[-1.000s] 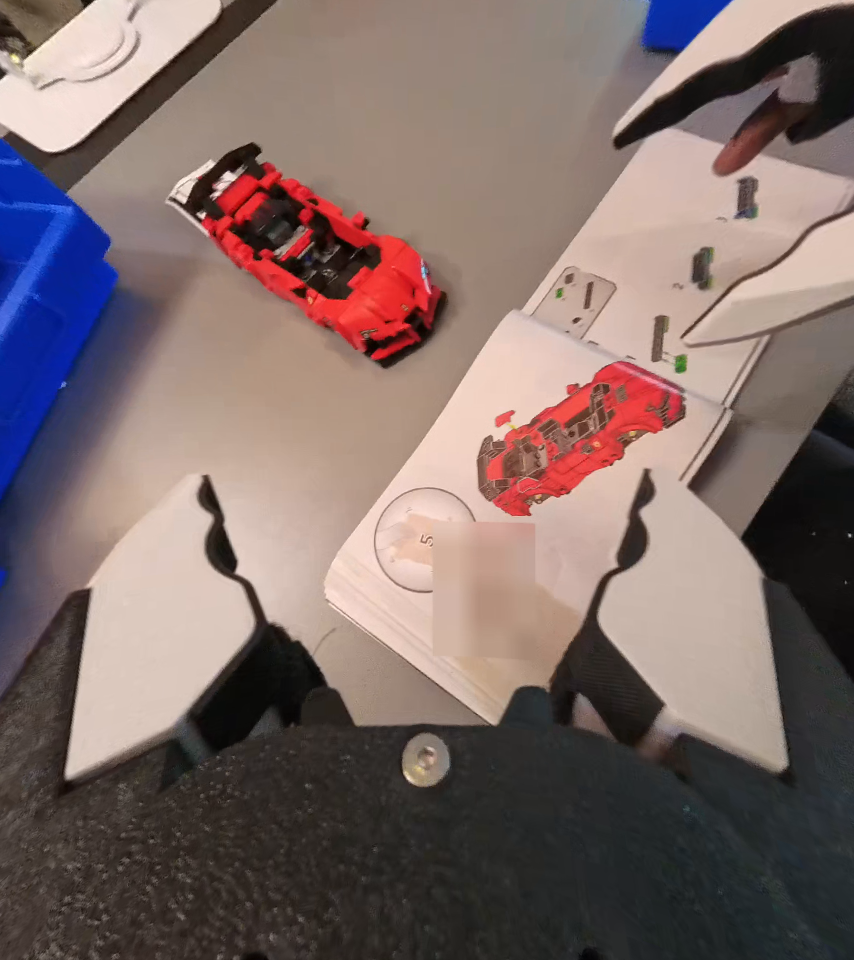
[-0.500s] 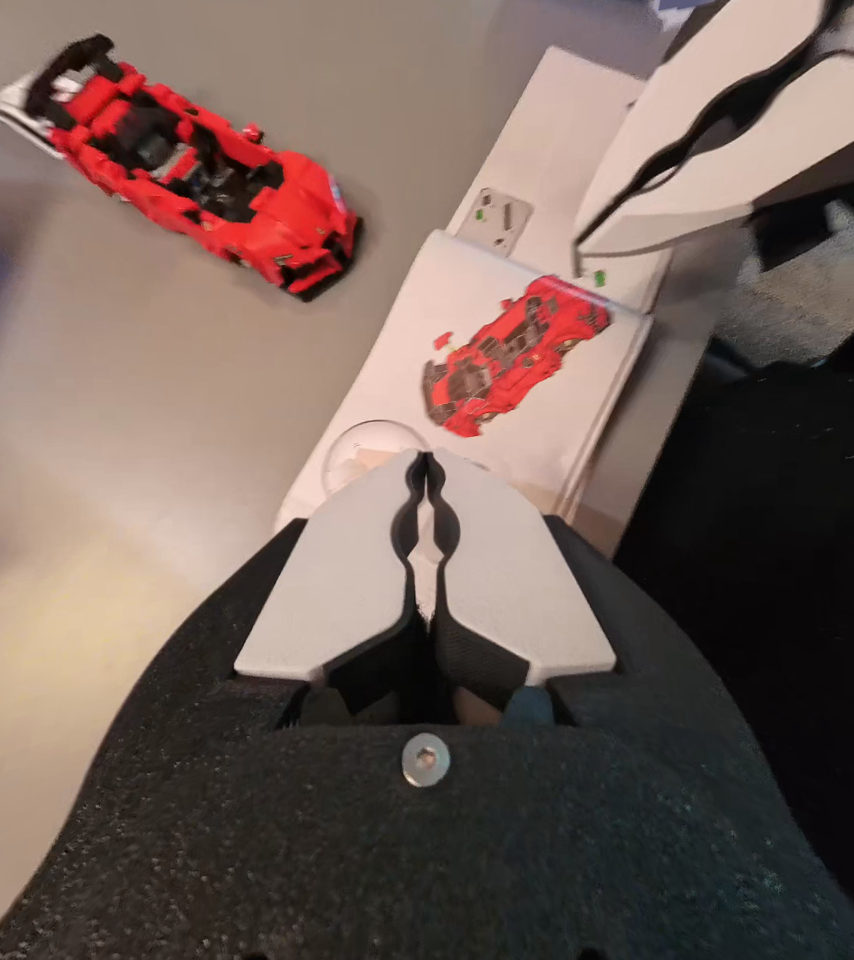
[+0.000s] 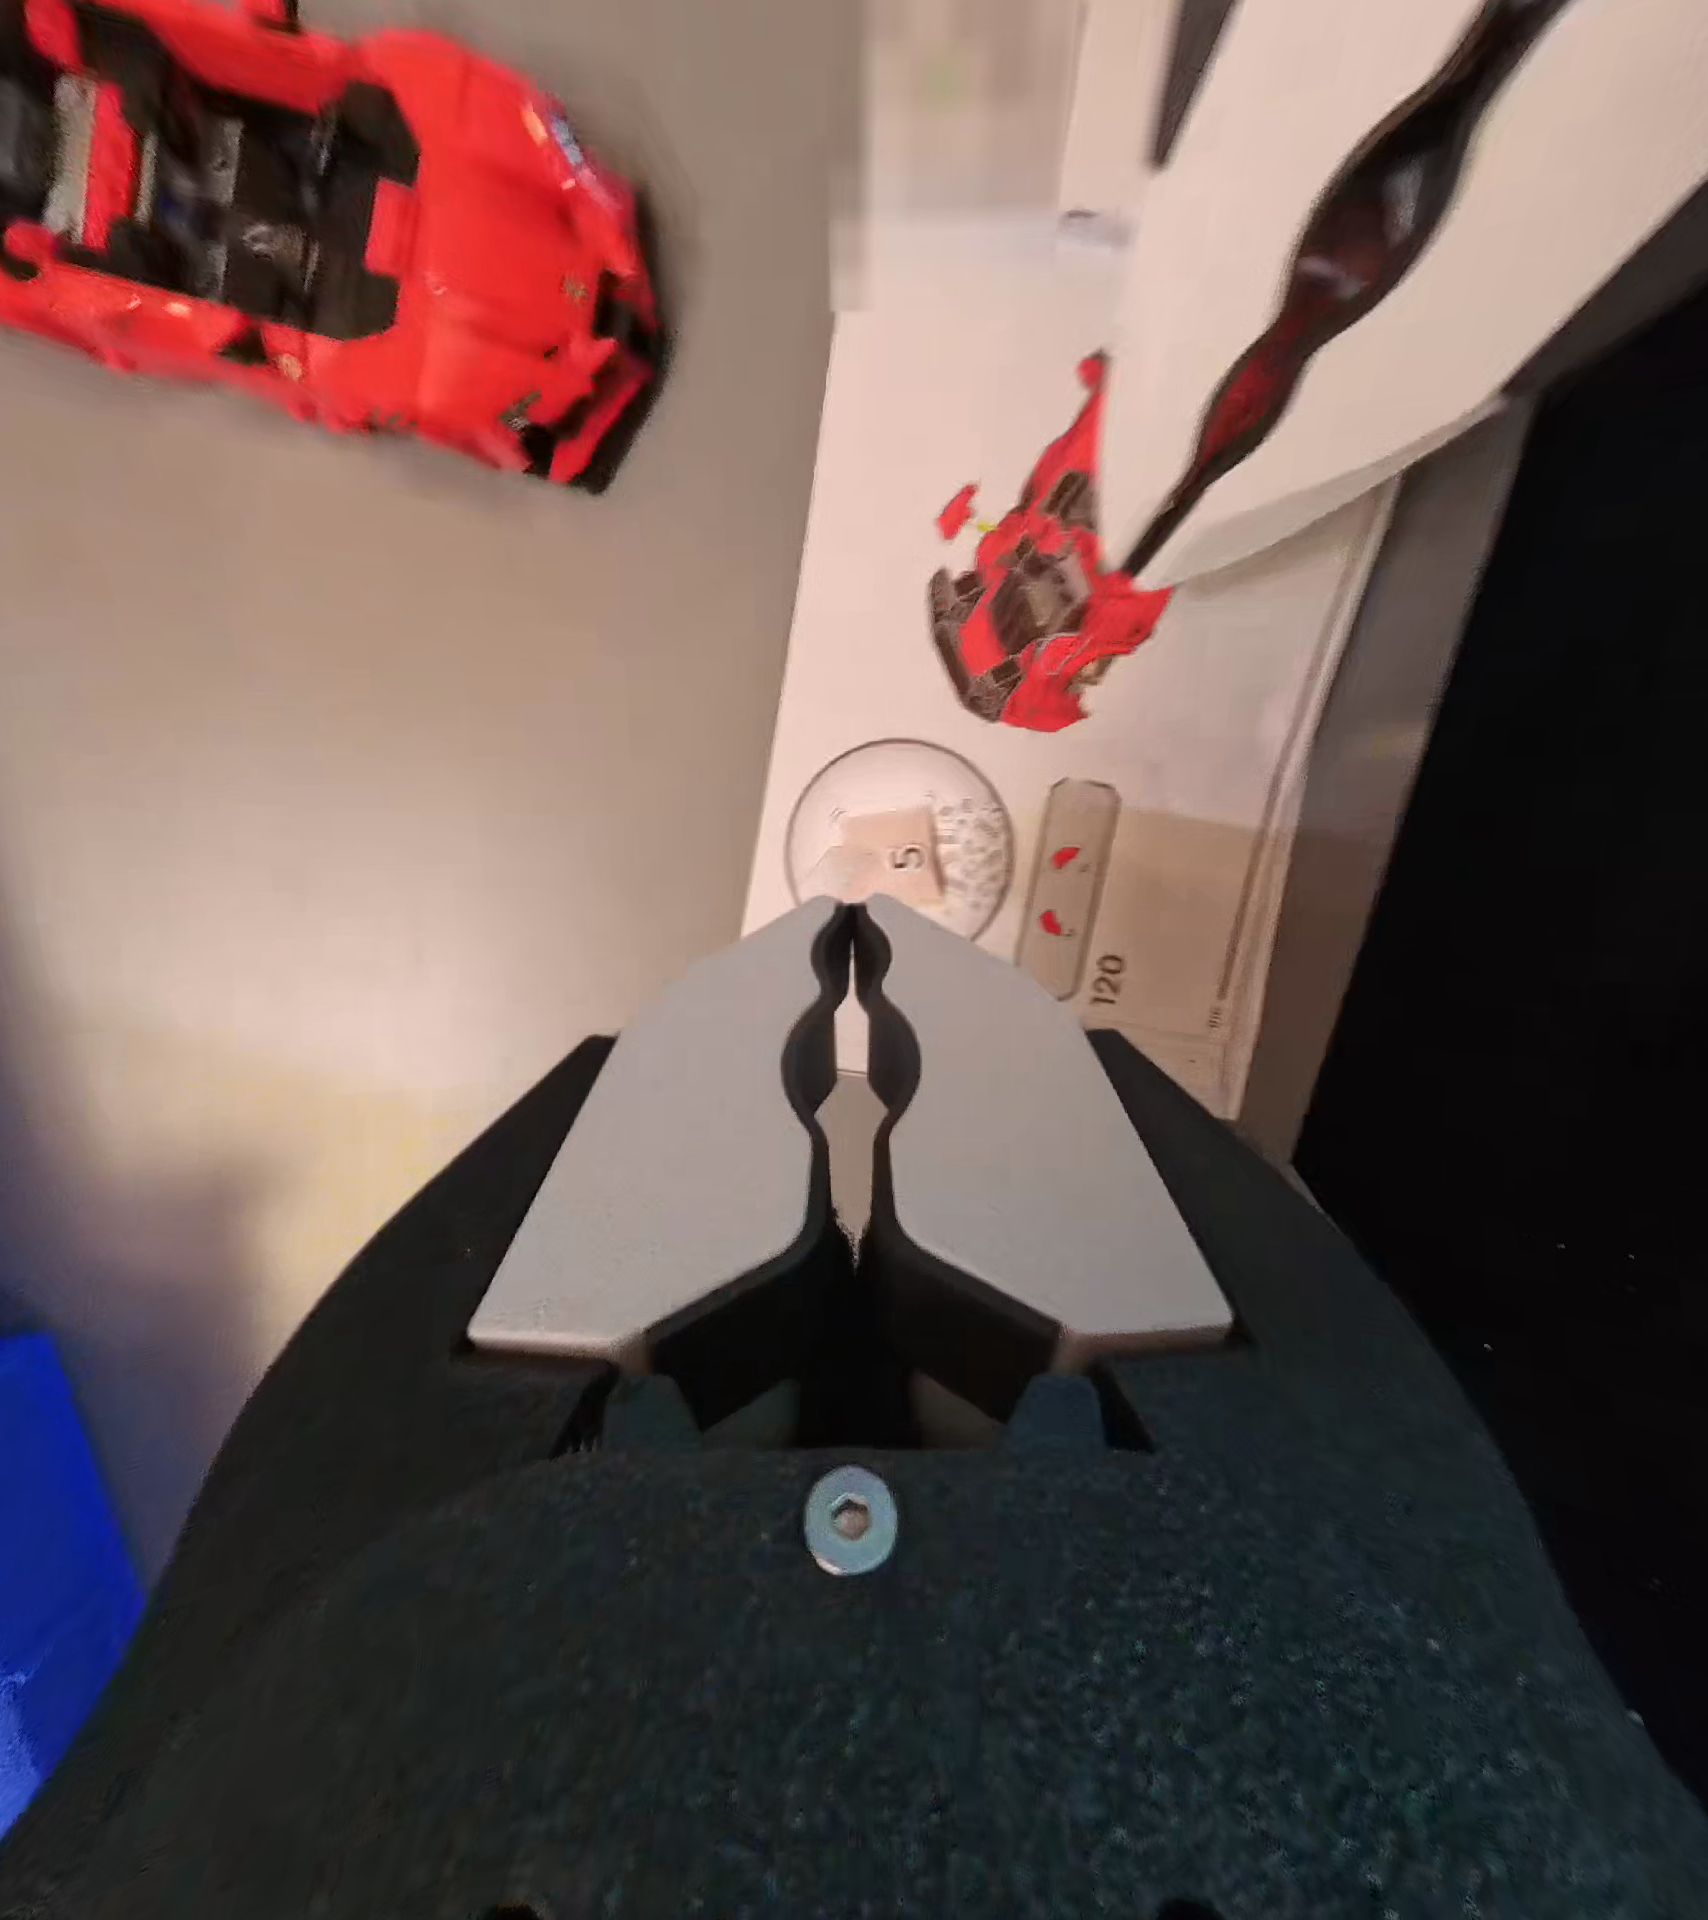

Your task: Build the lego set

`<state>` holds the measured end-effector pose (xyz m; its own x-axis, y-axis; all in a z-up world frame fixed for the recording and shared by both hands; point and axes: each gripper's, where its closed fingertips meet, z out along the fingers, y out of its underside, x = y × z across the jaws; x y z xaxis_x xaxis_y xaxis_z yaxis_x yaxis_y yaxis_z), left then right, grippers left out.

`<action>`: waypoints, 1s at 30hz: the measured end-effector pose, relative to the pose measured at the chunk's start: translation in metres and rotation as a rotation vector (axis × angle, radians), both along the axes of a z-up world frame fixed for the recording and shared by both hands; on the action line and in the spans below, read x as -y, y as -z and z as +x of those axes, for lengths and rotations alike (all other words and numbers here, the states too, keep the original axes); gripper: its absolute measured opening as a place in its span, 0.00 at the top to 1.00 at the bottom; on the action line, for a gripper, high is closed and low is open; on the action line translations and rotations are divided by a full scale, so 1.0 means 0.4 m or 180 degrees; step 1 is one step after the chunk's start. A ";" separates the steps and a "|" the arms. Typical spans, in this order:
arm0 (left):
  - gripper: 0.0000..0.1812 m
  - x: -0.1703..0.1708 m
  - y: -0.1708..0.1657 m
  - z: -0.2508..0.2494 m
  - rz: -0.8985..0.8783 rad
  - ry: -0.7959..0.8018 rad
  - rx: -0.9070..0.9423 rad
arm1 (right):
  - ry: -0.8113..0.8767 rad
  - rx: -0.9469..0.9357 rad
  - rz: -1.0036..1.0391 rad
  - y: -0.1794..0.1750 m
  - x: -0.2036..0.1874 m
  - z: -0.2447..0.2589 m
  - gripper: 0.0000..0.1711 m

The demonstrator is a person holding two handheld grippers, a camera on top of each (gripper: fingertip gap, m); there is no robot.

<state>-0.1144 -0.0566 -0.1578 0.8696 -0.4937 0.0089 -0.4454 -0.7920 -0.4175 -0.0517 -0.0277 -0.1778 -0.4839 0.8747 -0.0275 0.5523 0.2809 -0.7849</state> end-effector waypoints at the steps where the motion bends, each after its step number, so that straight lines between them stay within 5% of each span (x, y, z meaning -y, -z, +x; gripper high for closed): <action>1: 1.00 -0.008 0.000 -0.002 0.0051 -0.0008 0.0033 | 0.0034 0.0035 -0.0018 0.004 -0.008 0.009 1.00; 6: 1.00 -0.019 0.047 -0.006 -0.0107 0.0085 0.0083 | 0.0233 -0.0020 -0.0043 0.003 -0.045 0.042 0.98; 10: 1.00 -0.023 0.067 0.004 -0.0189 0.0204 0.0098 | 0.0427 0.0367 0.0278 0.092 -0.071 0.062 0.98; 30: 0.97 -0.048 0.047 0.070 0.0002 0.0560 0.0079 | 0.0616 0.0088 -0.0070 0.089 -0.068 0.052 1.00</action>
<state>-0.0863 -0.0376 -0.1765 0.7693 -0.6382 0.0289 -0.5666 -0.7025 -0.4307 -0.0308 -0.0006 -0.2134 -0.3054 0.9504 -0.0586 0.6158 0.1502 -0.7735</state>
